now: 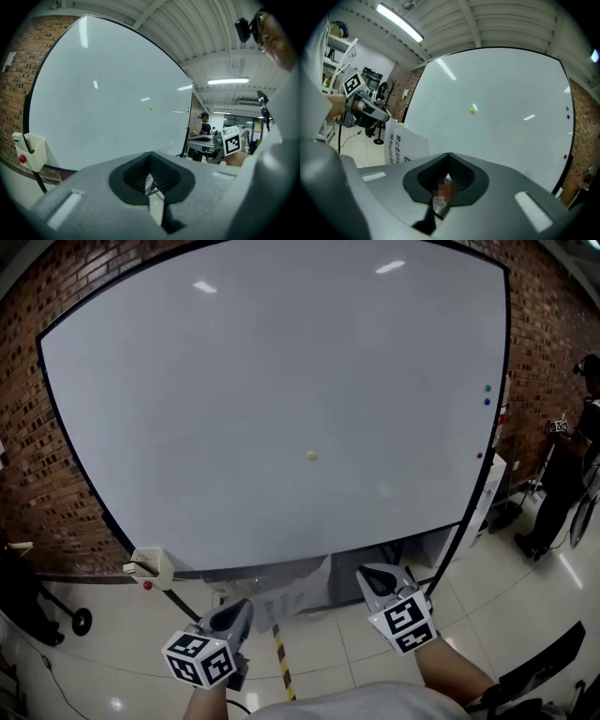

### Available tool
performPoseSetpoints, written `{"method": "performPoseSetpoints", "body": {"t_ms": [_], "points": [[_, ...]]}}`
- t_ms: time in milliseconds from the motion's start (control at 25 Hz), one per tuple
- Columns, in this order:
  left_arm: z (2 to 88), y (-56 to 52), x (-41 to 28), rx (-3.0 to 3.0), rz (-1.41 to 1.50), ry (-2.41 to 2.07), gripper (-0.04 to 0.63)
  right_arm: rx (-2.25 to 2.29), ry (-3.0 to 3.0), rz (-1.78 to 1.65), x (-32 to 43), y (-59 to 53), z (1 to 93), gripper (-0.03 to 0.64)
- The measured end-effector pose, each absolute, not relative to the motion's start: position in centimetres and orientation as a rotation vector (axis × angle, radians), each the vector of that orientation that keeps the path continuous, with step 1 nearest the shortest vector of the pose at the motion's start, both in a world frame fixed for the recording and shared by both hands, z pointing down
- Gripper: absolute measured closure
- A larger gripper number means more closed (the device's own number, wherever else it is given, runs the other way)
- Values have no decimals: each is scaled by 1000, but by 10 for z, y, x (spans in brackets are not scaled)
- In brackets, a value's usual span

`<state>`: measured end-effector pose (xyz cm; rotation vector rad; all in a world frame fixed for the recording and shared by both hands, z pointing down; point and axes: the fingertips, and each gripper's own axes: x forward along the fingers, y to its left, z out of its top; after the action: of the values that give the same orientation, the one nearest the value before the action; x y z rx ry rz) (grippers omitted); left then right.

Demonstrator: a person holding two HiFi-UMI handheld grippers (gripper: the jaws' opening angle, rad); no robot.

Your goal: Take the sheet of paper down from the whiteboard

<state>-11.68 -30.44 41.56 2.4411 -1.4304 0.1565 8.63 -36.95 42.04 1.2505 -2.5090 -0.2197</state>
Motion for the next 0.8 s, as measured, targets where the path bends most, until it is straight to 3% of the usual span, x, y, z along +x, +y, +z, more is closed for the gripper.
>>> {"method": "performPoseSetpoints", "body": {"t_ms": [480,800], "points": [[443,-104,-104,2416,115,-1291,594,1061,-2560,97,58,-137,458,615],[409,-2,-92,2504,76,-1250,594,1013,-2607,183,55,-24,432,615]]}}
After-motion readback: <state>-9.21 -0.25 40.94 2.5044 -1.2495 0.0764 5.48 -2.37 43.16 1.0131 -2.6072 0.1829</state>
